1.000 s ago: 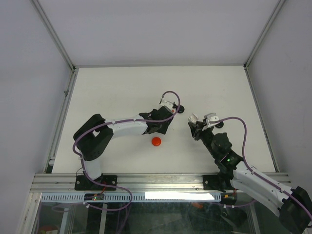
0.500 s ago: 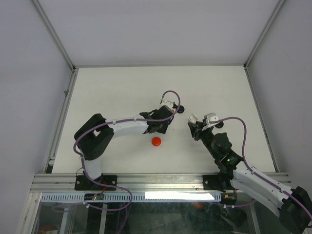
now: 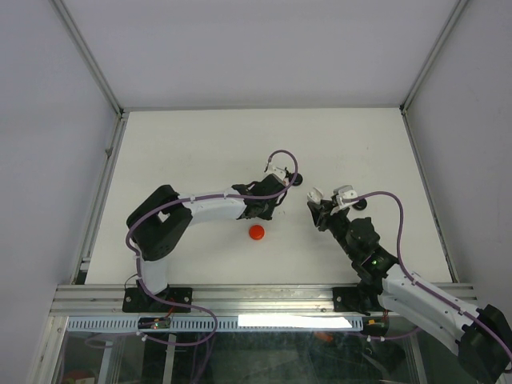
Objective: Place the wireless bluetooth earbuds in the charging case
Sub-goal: Pick up the earbud from the center of the board.
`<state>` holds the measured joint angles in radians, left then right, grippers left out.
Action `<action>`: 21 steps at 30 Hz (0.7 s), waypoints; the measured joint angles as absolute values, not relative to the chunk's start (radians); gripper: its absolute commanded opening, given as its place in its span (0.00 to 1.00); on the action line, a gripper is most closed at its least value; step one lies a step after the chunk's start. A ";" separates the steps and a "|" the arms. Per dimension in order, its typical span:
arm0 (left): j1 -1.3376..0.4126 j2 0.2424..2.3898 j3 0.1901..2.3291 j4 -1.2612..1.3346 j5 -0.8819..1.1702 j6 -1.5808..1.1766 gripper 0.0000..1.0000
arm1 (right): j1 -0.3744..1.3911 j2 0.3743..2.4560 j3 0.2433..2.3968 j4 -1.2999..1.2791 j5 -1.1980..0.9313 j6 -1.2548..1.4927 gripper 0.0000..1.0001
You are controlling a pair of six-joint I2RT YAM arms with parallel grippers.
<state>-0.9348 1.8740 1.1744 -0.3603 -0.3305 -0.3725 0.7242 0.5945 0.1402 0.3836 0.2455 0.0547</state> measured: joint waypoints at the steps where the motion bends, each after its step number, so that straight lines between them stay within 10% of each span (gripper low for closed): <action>1: -0.935 1.875 1.174 -0.360 -0.331 -0.373 0.27 | 0.724 0.596 0.140 0.384 0.245 0.055 0.00; 21: -0.935 1.856 1.175 -0.371 -0.354 -0.331 0.16 | 0.724 0.622 0.140 0.387 0.220 0.053 0.00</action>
<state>-0.9352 1.8561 1.1751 -0.3706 -0.3538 -0.3313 0.7242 0.6224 0.1402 0.3870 0.2195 0.0528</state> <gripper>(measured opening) 0.197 0.272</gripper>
